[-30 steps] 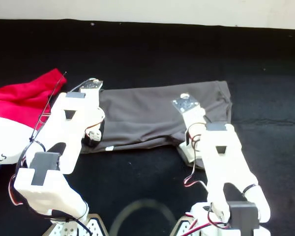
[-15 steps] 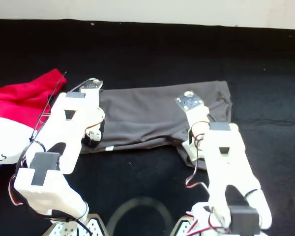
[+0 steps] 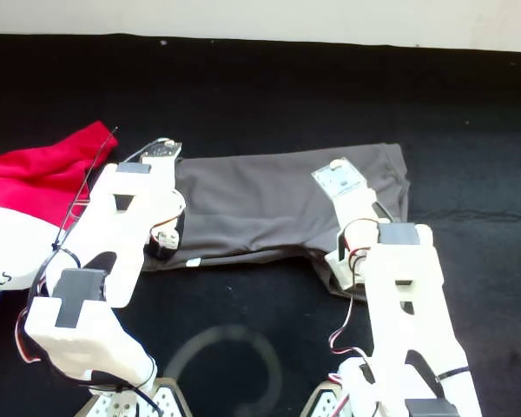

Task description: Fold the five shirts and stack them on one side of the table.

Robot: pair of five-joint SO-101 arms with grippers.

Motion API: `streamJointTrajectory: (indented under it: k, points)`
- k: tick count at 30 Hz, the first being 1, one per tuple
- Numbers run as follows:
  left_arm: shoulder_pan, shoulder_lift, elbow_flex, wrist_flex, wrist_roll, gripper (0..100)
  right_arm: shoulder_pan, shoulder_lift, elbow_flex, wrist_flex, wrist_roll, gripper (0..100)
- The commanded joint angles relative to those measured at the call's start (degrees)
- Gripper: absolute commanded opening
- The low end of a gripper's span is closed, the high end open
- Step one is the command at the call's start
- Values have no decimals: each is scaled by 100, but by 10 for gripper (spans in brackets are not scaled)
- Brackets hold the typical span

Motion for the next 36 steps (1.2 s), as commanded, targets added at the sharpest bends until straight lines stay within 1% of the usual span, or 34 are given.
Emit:
streamJointTrajectory:
  k: [1, 7, 10, 12, 14, 18, 20, 23, 27, 31, 34, 36]
  points:
    - [-136, 48, 40, -176, 0, 9, 31, -13, -259, 101, 79, 9]
    - [-136, 48, 40, -176, 0, 9, 31, -233, -927, 752, 88, 8]
    - [-136, 48, 40, -176, 0, 9, 31, -92, -804, 752, 352, 9]
    - [-136, 48, 40, -176, 0, 9, 22, 57, -593, 690, 387, 9]
    - [-136, 48, 40, -176, 0, 9, 4, 251, -347, 418, 378, 9]
    - [-136, 48, 40, -176, 0, 9, 4, 620, 40, -497, 360, 12]
    - [-136, 48, 40, -176, 0, 9, 4, 822, 57, -752, 334, 52]
    - [-136, 48, 40, -176, 0, 9, 31, 971, 48, -884, -88, 142]
    - [-136, 48, 40, -176, 0, 9, 31, 681, -101, -505, -105, 152]
    - [-136, 48, 40, -176, 0, 9, 4, -110, -224, 259, -79, 152]
    - [-136, 48, 40, -185, 0, 9, -4, -532, -171, 145, 229, 152]
    - [-136, 48, 40, -185, 0, 9, -4, -532, -119, -198, 167, 152]
